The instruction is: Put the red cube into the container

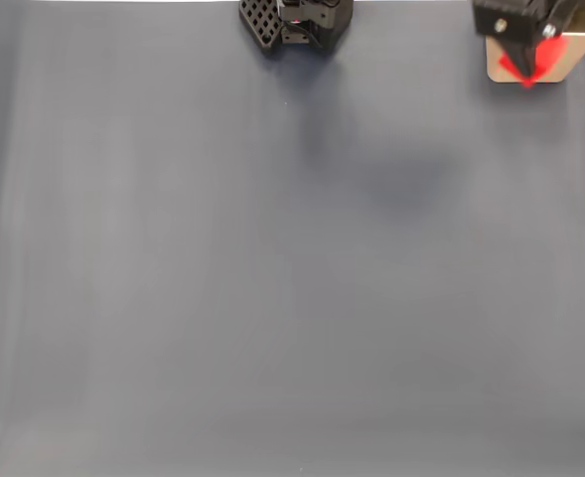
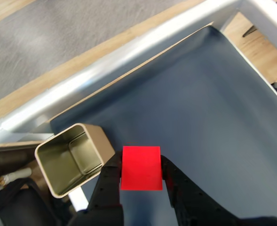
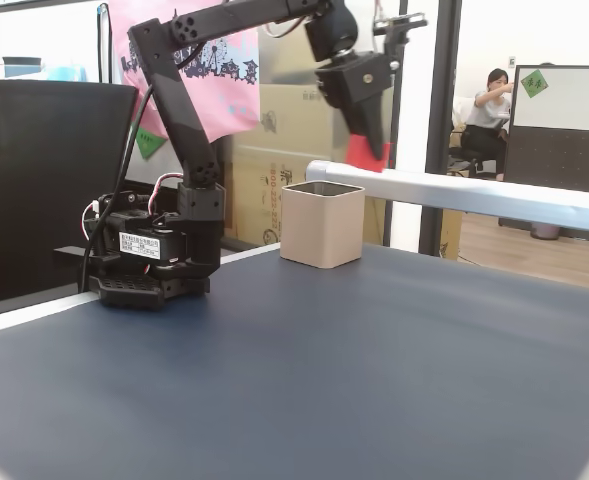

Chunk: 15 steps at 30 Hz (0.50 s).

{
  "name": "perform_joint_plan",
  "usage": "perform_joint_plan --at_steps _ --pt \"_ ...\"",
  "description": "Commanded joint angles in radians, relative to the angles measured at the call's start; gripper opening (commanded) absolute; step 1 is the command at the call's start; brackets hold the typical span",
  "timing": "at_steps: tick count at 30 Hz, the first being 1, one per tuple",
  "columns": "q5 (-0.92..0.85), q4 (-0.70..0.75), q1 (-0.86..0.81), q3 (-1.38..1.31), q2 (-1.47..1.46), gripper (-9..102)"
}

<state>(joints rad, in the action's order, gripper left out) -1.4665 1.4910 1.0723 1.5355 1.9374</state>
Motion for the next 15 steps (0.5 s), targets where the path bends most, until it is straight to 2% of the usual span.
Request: perform_joint_plan --at_steps 1,9,15 --pt "0.044 0.040 0.094 -0.011 0.038 0" --pt "0.130 0.072 0.304 -0.014 0.009 0" --pt "0.176 0.064 0.394 -0.025 -0.044 0"
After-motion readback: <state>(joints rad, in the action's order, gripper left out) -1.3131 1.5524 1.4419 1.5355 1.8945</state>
